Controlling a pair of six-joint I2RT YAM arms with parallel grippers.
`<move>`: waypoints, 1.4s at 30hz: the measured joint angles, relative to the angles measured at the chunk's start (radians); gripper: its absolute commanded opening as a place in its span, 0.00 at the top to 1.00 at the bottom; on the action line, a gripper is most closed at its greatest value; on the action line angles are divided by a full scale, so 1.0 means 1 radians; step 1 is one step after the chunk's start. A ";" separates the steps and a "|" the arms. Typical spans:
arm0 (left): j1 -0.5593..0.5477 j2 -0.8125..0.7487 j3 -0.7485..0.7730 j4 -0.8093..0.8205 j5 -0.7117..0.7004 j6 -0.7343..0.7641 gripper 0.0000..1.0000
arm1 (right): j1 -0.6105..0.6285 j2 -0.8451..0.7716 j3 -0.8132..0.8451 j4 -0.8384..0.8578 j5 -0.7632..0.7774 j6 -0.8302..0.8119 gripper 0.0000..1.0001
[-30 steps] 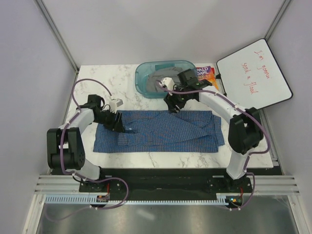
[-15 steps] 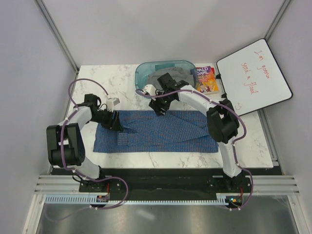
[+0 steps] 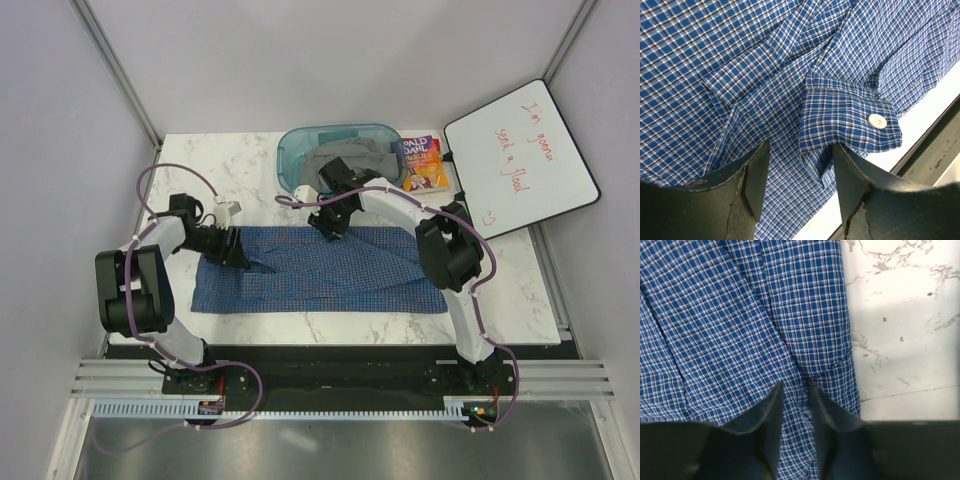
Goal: Fold and stack the long sleeve shirts
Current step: Fold the shirt
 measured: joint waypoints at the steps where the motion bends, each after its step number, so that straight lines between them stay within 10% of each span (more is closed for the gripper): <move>1: 0.000 0.000 0.000 -0.001 0.001 0.002 0.42 | 0.000 0.000 0.000 0.000 0.003 -0.004 0.84; 4: 0.000 0.000 0.000 -0.002 0.002 0.007 0.46 | 0.001 0.000 0.000 -0.005 0.014 -0.011 1.00; 10: 0.000 0.000 0.000 -0.002 0.004 0.015 0.49 | 0.000 0.000 0.000 -0.011 0.028 -0.020 1.00; 21: 0.000 0.002 0.012 -0.007 0.039 0.039 0.98 | -0.015 0.000 0.000 0.000 0.063 -0.005 1.00; 27: 0.000 -0.034 0.013 -0.017 0.051 0.068 0.98 | -0.033 -0.007 0.000 0.024 0.071 0.029 0.99; 35: 0.009 -0.035 0.013 0.007 -0.014 0.068 0.80 | -0.034 -0.024 0.011 0.021 0.067 0.061 0.38; 42: 0.028 -0.041 0.039 0.027 -0.105 0.066 0.54 | -0.037 -0.121 0.010 -0.032 0.066 0.100 0.38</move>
